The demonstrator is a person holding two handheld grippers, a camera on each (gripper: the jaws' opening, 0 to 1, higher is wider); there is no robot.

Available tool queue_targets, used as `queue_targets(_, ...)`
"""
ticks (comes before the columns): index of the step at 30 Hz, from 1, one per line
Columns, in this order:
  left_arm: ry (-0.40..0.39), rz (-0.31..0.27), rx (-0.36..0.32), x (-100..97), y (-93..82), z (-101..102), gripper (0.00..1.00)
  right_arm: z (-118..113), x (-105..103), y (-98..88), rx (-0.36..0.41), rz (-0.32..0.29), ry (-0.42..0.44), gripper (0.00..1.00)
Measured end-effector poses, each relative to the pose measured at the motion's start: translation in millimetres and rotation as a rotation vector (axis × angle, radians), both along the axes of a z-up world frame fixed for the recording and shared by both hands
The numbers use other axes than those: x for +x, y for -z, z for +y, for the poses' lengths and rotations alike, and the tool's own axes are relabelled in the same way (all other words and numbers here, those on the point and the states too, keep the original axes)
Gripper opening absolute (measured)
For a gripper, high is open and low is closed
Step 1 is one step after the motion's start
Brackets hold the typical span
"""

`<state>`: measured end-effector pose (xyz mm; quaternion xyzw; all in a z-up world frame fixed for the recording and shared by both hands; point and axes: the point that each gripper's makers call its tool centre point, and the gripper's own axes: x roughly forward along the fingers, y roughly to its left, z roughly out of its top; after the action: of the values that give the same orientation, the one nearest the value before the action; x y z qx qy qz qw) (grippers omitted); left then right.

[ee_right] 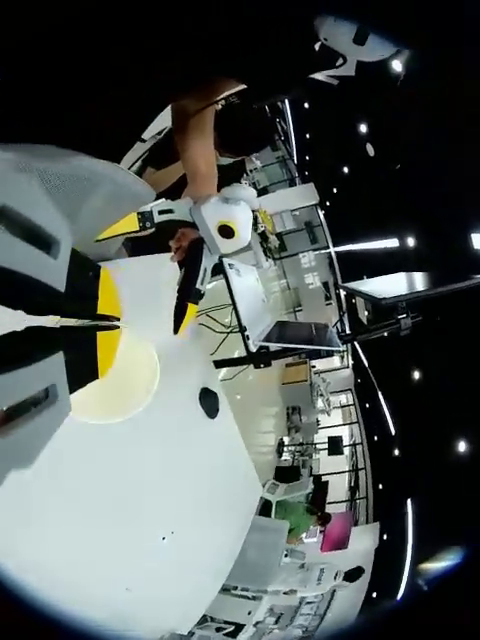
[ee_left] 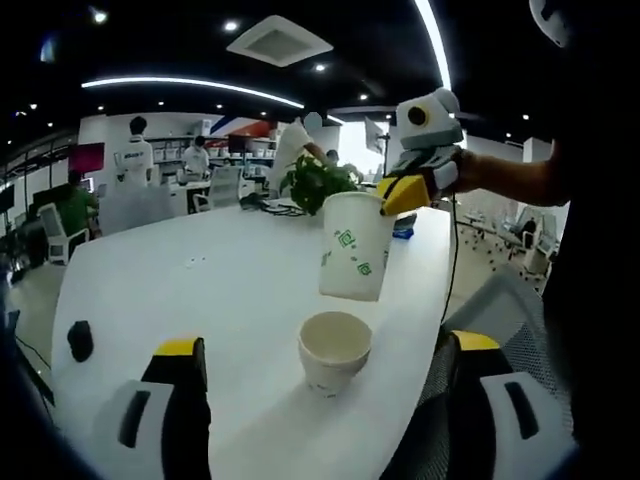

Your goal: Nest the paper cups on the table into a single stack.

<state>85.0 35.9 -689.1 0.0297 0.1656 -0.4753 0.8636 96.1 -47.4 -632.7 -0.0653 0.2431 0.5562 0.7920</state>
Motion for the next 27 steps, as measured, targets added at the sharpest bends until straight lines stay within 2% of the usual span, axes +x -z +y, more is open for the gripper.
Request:
queue_targets(20,-0.010,0.003,0.009,-5.7,2.6,3,0.99,14,-8,21.2,-0.187,-0.089,-0.134,0.00)
queue_targets(27,-0.008,0.009,0.015,-9.5,6.1,2,0.97,18,-12,28.8,-0.228,-0.112,-0.162,0.00)
